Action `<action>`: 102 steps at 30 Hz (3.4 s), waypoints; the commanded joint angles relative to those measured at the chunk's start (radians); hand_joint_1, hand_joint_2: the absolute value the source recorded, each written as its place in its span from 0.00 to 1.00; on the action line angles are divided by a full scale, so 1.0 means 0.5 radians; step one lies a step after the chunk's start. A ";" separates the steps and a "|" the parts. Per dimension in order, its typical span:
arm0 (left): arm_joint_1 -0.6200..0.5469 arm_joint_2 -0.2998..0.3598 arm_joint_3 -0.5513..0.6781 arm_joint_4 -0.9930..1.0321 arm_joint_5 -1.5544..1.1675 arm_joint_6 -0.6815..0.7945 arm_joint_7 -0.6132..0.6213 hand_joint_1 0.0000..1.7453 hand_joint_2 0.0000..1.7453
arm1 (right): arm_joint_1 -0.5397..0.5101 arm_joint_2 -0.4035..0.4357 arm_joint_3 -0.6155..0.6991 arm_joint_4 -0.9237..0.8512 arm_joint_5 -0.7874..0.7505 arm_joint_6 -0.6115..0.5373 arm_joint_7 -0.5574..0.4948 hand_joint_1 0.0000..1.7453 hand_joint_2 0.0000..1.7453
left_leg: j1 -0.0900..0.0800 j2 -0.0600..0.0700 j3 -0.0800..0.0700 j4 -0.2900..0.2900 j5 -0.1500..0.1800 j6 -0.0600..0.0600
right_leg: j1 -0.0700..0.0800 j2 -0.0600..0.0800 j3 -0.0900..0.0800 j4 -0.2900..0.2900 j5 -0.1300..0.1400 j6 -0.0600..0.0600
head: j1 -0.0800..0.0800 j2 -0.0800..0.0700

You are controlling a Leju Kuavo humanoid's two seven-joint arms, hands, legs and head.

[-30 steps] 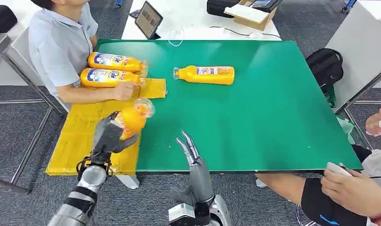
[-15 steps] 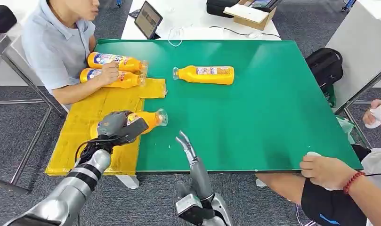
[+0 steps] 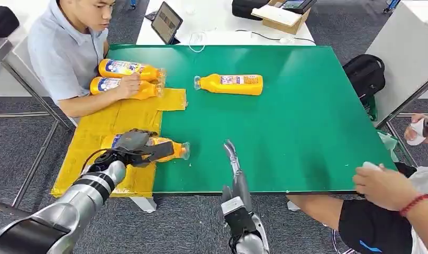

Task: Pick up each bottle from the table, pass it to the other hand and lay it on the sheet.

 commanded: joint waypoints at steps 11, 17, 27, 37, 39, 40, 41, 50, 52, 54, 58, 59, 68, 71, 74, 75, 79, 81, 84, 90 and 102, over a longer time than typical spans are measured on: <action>0.246 -0.035 0.330 -0.657 1.034 -0.369 -0.571 0.00 1.00 | -0.028 -0.056 -0.043 0.027 -0.108 -0.193 0.001 0.00 0.00 | 0.000 0.004 0.010 0.000 -0.005 -0.001 | 0.001 0.003 0.010 -0.001 -0.004 -0.004 | 0.000 0.000; 0.372 -0.053 0.372 -0.958 1.183 -0.277 -0.596 0.00 1.00 | -0.010 -0.063 -0.037 0.013 -0.104 -0.212 0.001 0.00 0.00 | 0.000 0.003 0.008 0.001 -0.005 -0.001 | 0.001 0.002 0.008 0.001 -0.004 -0.004 | 0.000 0.000; 0.941 -0.079 0.480 -2.199 2.037 0.020 -0.813 0.00 1.00 | -0.049 -0.170 -0.037 0.077 0.224 -0.286 0.035 0.00 0.00 | 0.000 0.006 0.002 0.000 -0.003 0.000 | 0.000 0.005 0.001 0.000 -0.002 -0.002 | 0.000 0.000; 1.499 -0.124 0.399 -2.621 1.909 0.426 -0.994 0.00 1.00 | -0.372 -0.500 -0.406 0.596 0.890 0.074 0.321 0.00 1.00 | -0.002 0.008 0.012 -0.001 -0.010 0.000 | -0.002 0.008 0.012 -0.005 -0.005 -0.002 | 0.000 0.000; 1.479 -0.127 0.392 -2.551 1.838 0.524 -0.959 0.00 1.00 | -0.495 -0.499 -0.403 0.755 1.027 0.036 0.328 0.00 1.00 | -0.002 0.005 0.004 0.000 -0.006 0.001 | -0.003 0.005 0.005 -0.004 -0.002 -0.001 | 0.000 0.000; 1.469 -0.130 0.389 -2.529 1.836 0.528 -0.960 0.00 1.00 | -0.516 -0.496 -0.403 0.769 1.030 0.042 0.330 0.00 1.00 | -0.003 0.005 0.004 -0.001 -0.006 0.001 | -0.004 0.005 0.004 -0.004 -0.001 -0.001 | 0.000 0.000; 1.458 -0.126 0.385 -2.507 1.808 0.549 -0.959 0.00 1.00 | -0.551 -0.486 -0.395 0.819 1.044 0.041 0.326 0.00 1.00 | -0.002 0.006 0.007 0.000 -0.007 0.000 | -0.003 0.006 0.007 -0.004 -0.002 -0.002 | 0.000 0.000; 1.401 -0.133 0.325 -2.357 1.759 0.545 -0.932 0.00 1.00 | -0.864 -0.442 -0.273 1.173 1.169 0.028 0.396 0.00 1.00 | -0.002 0.006 0.009 -0.001 -0.004 0.002 | -0.002 0.005 0.009 -0.003 -0.001 -0.001 | -0.001 0.000; 1.374 -0.132 0.309 -2.336 1.756 0.531 -0.932 0.00 1.00 | -0.955 -0.419 -0.237 1.283 1.196 0.014 0.388 0.00 1.00 | -0.002 0.005 0.009 0.000 -0.004 0.002 | -0.002 0.004 0.009 -0.002 -0.002 -0.001 | -0.001 0.000; 1.354 -0.136 0.298 -2.309 1.761 0.521 -0.928 0.00 1.00 | -1.021 -0.403 -0.212 1.352 1.214 0.024 0.402 0.00 1.00 | -0.001 0.005 0.010 0.000 -0.005 0.002 | -0.001 0.005 0.010 -0.002 -0.003 -0.002 | -0.001 0.000; 1.318 -0.143 0.291 -2.266 1.790 0.498 -0.920 0.00 1.00 | -1.220 -0.349 -0.151 1.581 1.254 0.062 0.496 0.00 1.00 | -0.002 0.010 0.009 0.002 -0.004 0.001 | -0.002 0.009 0.008 0.000 -0.001 -0.003 | 0.000 0.000; 1.311 -0.144 0.292 -2.259 1.791 0.498 -0.920 0.00 1.00 | -1.243 -0.346 -0.149 1.591 1.255 0.073 0.506 0.00 1.00 | -0.002 0.008 0.011 0.002 -0.005 0.001 | -0.002 0.007 0.010 0.001 -0.002 -0.004 | 0.000 0.000; 1.309 -0.125 0.295 -2.216 1.801 0.453 -0.873 0.00 1.00 | -1.401 -0.341 -0.148 1.891 1.212 0.387 0.710 0.00 1.00 | -0.002 0.002 0.007 0.000 -0.002 0.003 | -0.002 0.001 0.008 -0.002 -0.002 -0.001 | -0.001 0.000; 1.315 -0.123 0.303 -2.218 1.795 0.459 -0.872 0.00 1.00 | -1.395 -0.353 -0.125 1.930 1.225 0.471 0.769 0.00 1.00 | -0.002 -0.001 0.011 0.000 -0.003 0.002 | -0.002 -0.001 0.012 -0.002 -0.004 -0.002 | 0.000 0.000; 1.326 -0.117 0.310 -2.236 1.774 0.468 -0.873 0.00 1.00 | -1.411 -0.373 -0.066 1.976 1.278 0.567 0.878 0.00 1.00 | -0.002 0.000 0.006 0.000 -0.002 0.003 | -0.003 0.000 0.008 -0.001 -0.002 -0.001 | -0.001 0.000; 1.333 -0.115 0.318 -2.245 1.769 0.472 -0.873 0.00 1.00 | -1.421 -0.386 -0.033 1.979 1.312 0.589 0.909 0.00 1.00 | -0.002 -0.001 0.009 0.001 -0.003 0.002 | -0.002 -0.001 0.011 -0.001 -0.004 -0.002 | 0.000 0.000; 1.365 -0.113 0.332 -2.278 1.761 0.457 -0.859 0.00 1.00 | -1.444 -0.380 -0.031 1.993 1.327 0.614 1.037 0.00 1.00 | -0.002 -0.001 0.009 0.000 -0.002 0.002 | -0.001 -0.001 0.011 -0.002 -0.003 -0.002 | -0.001 0.000; 1.366 -0.114 0.333 -2.280 1.759 0.457 -0.859 0.00 1.00 | -1.448 -0.380 -0.026 1.997 1.333 0.621 1.053 0.00 1.00 | -0.002 -0.002 0.006 -0.001 0.000 0.003 | -0.002 -0.003 0.008 -0.003 -0.001 -0.001 | -0.001 0.000; 1.372 -0.115 0.334 -2.282 1.756 0.457 -0.859 0.00 1.00 | -1.452 -0.378 -0.020 2.001 1.341 0.632 1.071 0.00 1.00 | -0.001 -0.002 0.010 0.000 -0.002 0.003 | -0.001 -0.002 0.012 -0.003 -0.003 -0.002 | 0.000 0.000; 1.375 -0.122 0.349 -2.245 1.801 0.387 -0.825 0.00 1.00 | -1.481 -0.380 0.022 2.053 1.374 0.825 1.197 0.35 1.00 | -0.002 -0.002 0.010 -0.001 -0.001 0.003 | -0.002 -0.002 0.012 -0.003 -0.002 -0.001 | -0.001 0.000; 1.371 -0.121 0.382 -2.179 1.896 0.300 -0.799 0.00 1.00 | -1.439 -0.390 -0.016 2.061 1.306 0.888 1.171 1.00 1.00 | -0.001 -0.004 0.017 -0.002 0.000 0.003 | -0.001 -0.005 0.020 -0.006 -0.001 -0.002 | 0.000 0.000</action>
